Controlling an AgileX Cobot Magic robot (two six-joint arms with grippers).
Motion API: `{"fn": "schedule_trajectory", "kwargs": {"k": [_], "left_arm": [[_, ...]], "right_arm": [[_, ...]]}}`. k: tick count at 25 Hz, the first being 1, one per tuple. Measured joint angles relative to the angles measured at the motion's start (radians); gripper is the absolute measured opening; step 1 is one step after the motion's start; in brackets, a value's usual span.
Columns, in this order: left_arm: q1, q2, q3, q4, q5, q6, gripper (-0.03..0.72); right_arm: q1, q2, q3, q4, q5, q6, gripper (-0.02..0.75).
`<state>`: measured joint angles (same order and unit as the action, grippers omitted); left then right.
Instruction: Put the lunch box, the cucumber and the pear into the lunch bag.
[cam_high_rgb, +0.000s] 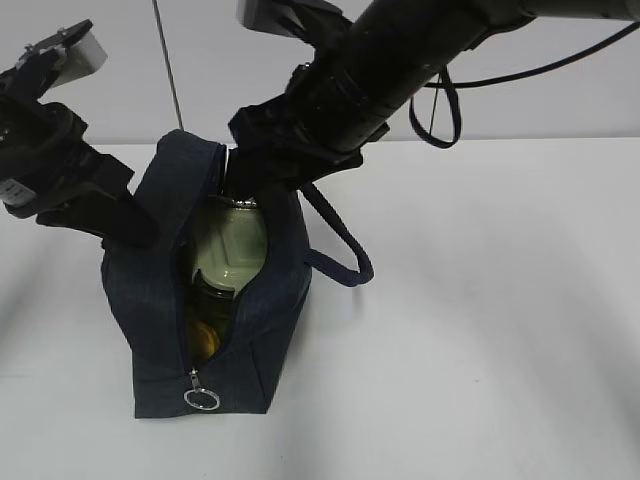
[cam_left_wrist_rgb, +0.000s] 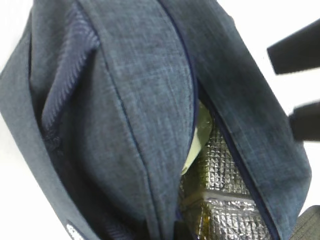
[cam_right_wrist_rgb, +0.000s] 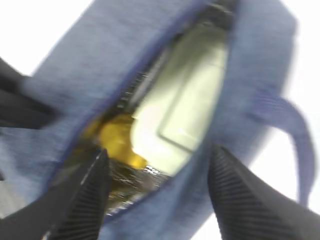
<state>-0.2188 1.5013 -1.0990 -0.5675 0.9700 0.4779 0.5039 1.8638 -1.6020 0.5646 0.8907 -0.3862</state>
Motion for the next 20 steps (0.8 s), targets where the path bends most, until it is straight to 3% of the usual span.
{"fn": "schedule_trajectory", "kwargs": {"k": [16, 18, 20], "left_arm": [[0.0, 0.0, 0.0, 0.0, 0.0, 0.0, 0.013], [0.0, 0.0, 0.0, 0.0, 0.0, 0.0, 0.013], [0.0, 0.0, 0.0, 0.0, 0.0, 0.0, 0.013]], "right_arm": [[-0.027, 0.052, 0.0, -0.087, 0.013, 0.04, 0.48], [-0.027, 0.076, 0.0, -0.087, 0.015, 0.042, 0.447], [-0.027, 0.084, 0.0, -0.087, 0.019, 0.042, 0.312]]}}
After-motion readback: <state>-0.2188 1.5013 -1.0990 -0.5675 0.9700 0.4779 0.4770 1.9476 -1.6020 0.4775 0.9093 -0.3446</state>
